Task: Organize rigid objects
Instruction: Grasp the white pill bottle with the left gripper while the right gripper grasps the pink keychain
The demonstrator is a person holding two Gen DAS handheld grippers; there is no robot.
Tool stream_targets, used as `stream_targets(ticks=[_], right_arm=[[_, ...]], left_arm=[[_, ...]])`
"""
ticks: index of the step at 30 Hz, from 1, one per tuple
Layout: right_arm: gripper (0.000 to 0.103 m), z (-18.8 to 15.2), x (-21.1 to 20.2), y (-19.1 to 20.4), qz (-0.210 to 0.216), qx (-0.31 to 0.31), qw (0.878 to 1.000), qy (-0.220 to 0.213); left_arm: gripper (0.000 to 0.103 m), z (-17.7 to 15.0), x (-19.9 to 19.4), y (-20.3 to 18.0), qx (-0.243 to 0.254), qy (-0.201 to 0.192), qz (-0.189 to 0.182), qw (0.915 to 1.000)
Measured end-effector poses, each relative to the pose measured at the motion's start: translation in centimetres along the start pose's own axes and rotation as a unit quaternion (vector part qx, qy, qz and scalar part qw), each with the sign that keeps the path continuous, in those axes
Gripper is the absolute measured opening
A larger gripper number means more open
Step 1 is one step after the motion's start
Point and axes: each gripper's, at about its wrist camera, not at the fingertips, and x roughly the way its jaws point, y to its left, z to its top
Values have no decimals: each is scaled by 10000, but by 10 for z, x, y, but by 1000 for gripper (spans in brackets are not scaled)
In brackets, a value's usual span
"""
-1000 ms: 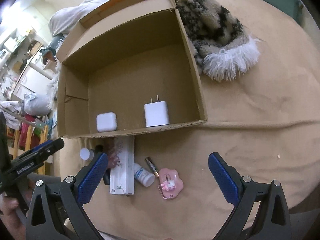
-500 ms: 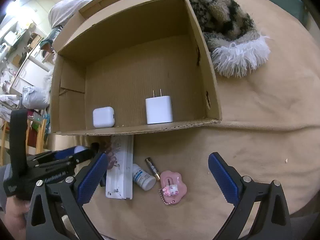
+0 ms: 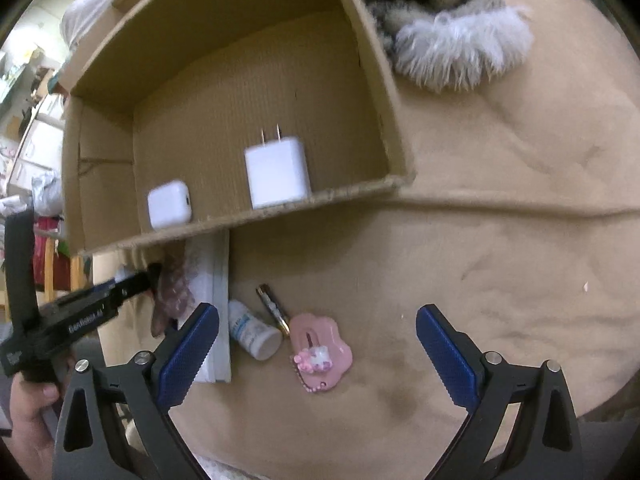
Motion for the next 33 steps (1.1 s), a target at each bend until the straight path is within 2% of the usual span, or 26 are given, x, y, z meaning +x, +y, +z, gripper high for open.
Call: stream_targets(ticks=[1,4,7,9,11,14,15,16,22,27,33], right_arm=[[75,-2,4,1,16,-24,9999,116],[58,-7,12,5,-51,-186,9994,284],[57,-12,26,16,-184,-486,9971,555],[57,-11,33,22,-476,-628,9954,548],[57,-10,42,21,-520,-654,9940,706],[57,-14,47,30,-726,-925,9904,726],[54,-17,49,35,-860,-1079,9879,709],[38,-18,50,39,-988,-1211,9854,678],[39,-22,32,41,-647,-1125,9909,351],[39,-24,16,44,-521,-1123,9923,86],[39,-33,-30,64,13,-1179,9898,-803]], left_arm=[[24,0,2,0,-13,49,1,10000],[24,-2,3,3,14,66,64,10000],[24,-3,-1,5,-66,12,118,9999],[24,-2,-4,9,-151,-15,126,9998],[24,-1,-8,16,-229,-41,152,9996],[24,-5,-15,26,-349,-58,156,9993],[24,-5,-16,24,-372,-58,143,9992],[24,-5,-18,26,-387,-67,134,9991],[24,-13,-25,40,-424,-210,143,9988],[24,-20,-34,47,-477,-309,205,9982],[24,-28,-36,38,-378,-462,514,9969]])
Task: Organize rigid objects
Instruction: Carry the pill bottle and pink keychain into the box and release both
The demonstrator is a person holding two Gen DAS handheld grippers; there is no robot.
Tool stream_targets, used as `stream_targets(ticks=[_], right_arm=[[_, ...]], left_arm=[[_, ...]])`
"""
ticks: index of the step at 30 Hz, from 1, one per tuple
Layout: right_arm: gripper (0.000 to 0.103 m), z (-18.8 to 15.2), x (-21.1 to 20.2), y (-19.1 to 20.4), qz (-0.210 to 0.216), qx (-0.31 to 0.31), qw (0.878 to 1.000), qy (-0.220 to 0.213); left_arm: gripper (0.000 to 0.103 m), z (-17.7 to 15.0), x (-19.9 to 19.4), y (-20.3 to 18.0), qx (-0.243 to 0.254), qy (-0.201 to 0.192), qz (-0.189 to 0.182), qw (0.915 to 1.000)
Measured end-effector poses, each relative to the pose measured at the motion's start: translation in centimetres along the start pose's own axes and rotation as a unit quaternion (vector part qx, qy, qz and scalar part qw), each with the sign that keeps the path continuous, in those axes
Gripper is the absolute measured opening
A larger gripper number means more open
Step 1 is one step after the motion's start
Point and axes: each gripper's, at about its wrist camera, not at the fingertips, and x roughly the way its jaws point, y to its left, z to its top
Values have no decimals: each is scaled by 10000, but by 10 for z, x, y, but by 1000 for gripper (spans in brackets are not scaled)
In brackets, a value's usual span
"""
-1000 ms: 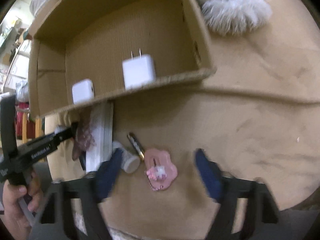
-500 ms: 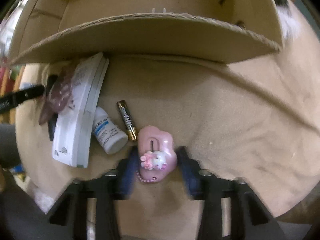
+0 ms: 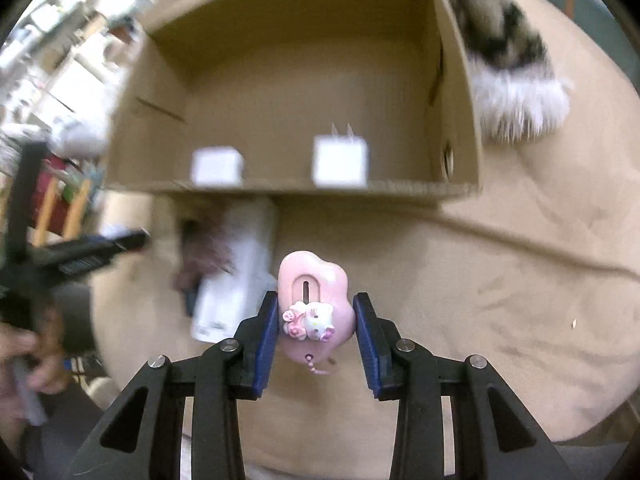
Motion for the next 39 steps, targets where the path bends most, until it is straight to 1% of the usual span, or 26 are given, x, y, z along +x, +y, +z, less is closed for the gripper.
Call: stream_targets(ticks=[3,5,7,10,11,13,14,16,20,22,27,31,34,39], right_arm=[[39,3,-20,-5,117,-13,9992,-379],[39,5,-32,-15,173,-71,9978,-631],[39,9,-38,-13,215,-104,9963,-823],[39,15,-46,-14,294,2,9952,-930],[39,16,-49,-14,298,10,9949,-967],[39,19,-54,-13,308,-10,9940,-1046],[39,19,-61,-17,322,-23,9936,-1086],[39,25,-61,-16,336,-26,9928,-1152],[39,38,-63,-20,452,52,9914,-1226],[39,46,-65,-21,554,101,9904,-1259],[39,67,-66,-20,552,56,9897,-1322],[39,88,-66,-20,476,-6,9896,-1358],[39,103,-63,-19,433,-64,9897,-1364],[39,120,-45,-23,327,-70,9914,-1267]], left_arm=[[24,-1,-3,4,-79,-115,8,9999],[24,-2,-13,3,-43,-283,163,9995],[24,-5,-21,3,-103,-377,258,9989],[24,-3,-27,13,-279,-441,291,9982],[24,-2,-33,8,-349,-468,273,9979],[24,-2,-42,11,-460,-541,196,9973],[24,-2,-49,15,-539,-641,144,9964],[24,-1,-62,10,-562,-821,200,9948],[24,6,-94,2,-559,-1178,139,9914],[24,14,-105,-5,-444,-1306,88,9904],[24,36,-114,-27,-102,-1508,15,9885],[24,55,-114,-46,184,-1618,16,9866],[24,68,-112,-63,458,-1605,-36,9860],[24,82,-95,-89,847,-1610,84,9833]])
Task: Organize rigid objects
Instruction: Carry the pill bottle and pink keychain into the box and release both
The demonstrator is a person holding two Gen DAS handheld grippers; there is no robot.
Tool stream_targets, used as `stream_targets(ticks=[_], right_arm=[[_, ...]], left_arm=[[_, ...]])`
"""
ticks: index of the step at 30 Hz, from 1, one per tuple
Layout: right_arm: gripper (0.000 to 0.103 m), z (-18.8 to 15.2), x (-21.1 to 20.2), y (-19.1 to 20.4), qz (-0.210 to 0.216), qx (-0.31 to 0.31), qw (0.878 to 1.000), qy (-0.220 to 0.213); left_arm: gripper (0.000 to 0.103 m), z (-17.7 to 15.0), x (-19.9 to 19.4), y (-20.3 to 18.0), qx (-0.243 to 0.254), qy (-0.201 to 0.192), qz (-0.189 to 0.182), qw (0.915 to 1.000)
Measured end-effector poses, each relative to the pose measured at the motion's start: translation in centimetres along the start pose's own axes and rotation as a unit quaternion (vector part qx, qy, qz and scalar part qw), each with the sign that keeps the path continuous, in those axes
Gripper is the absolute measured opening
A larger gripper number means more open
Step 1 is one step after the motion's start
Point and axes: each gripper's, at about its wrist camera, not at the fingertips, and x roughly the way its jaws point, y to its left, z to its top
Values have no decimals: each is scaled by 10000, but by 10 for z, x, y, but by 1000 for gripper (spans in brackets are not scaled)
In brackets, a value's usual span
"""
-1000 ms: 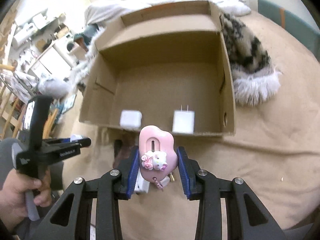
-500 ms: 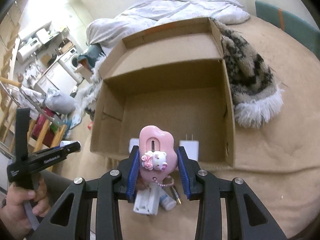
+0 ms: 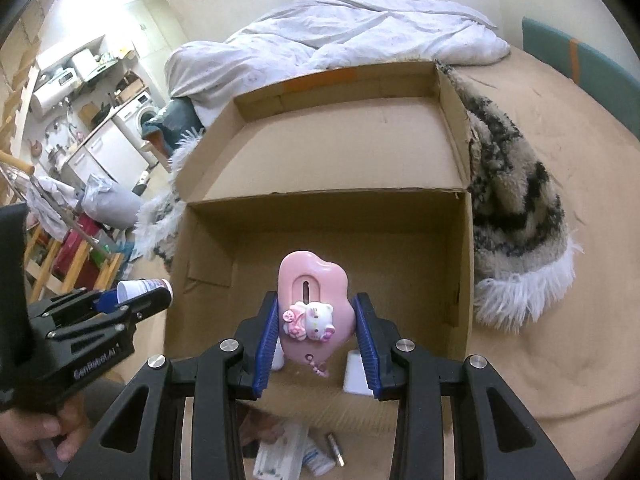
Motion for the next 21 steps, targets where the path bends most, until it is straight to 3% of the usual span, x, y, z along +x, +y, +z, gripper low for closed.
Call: stream_targets(ticks=[4,13,17,21], right_arm=[[39,-8,23,-10,-40,167,9996,207],[39,-22,56,-26,-259,364,9970,625],[39,-20,68,-24,-300,327,9960,773],[39,-19,77,-21,-273,285,9954,867]], left_arm=[[24,0,18,-13,115,-14,-164,9998],[24,-12,54,-15,70,173,-164,9997],[24,-16,60,-13,56,150,47,9999],[24,-16,67,-10,-73,234,-53,9997]])
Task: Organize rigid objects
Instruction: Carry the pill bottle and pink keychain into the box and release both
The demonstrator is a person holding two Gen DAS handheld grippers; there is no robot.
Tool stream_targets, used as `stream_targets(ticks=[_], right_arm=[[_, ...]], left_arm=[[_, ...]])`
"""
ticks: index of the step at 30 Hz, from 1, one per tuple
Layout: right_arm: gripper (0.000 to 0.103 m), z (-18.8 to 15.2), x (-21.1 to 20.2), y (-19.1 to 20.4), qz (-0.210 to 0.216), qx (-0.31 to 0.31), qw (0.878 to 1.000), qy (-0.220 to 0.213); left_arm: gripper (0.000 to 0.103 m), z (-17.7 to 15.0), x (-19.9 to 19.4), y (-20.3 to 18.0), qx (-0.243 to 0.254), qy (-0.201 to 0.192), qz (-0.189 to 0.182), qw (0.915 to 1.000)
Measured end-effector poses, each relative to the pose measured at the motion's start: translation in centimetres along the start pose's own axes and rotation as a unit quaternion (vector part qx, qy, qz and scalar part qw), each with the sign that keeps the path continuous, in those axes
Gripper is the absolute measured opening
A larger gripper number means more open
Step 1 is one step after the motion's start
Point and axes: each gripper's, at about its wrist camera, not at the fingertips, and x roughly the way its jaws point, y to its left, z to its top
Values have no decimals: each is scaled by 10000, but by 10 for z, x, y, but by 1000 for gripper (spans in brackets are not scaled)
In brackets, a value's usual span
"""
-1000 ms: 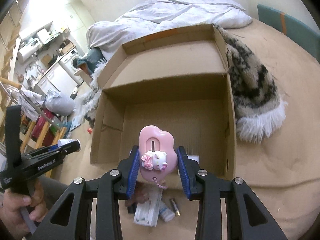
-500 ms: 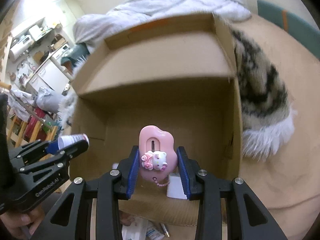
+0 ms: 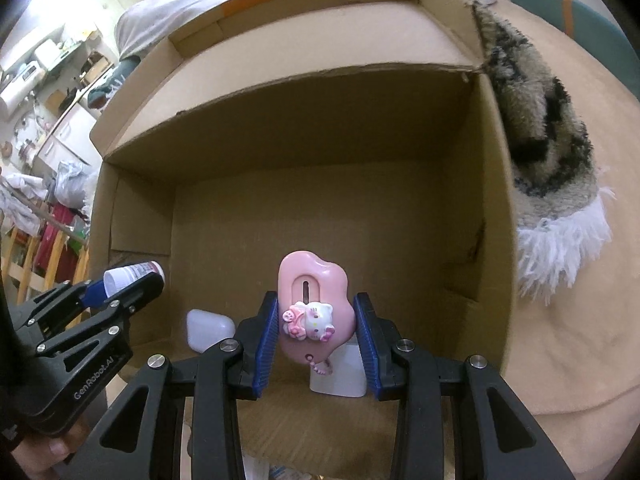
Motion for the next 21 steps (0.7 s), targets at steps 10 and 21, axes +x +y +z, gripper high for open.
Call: stream_targets(ticks=[10,21], right_arm=[[39,-1,19,3,-15,5,9996,283],[39,7,25,6,-200,36,9995,224]], left_arm=[[24,0,10,1,-15,113,-69,9999],[73,0,1,-14,312,-126,-2,9994]])
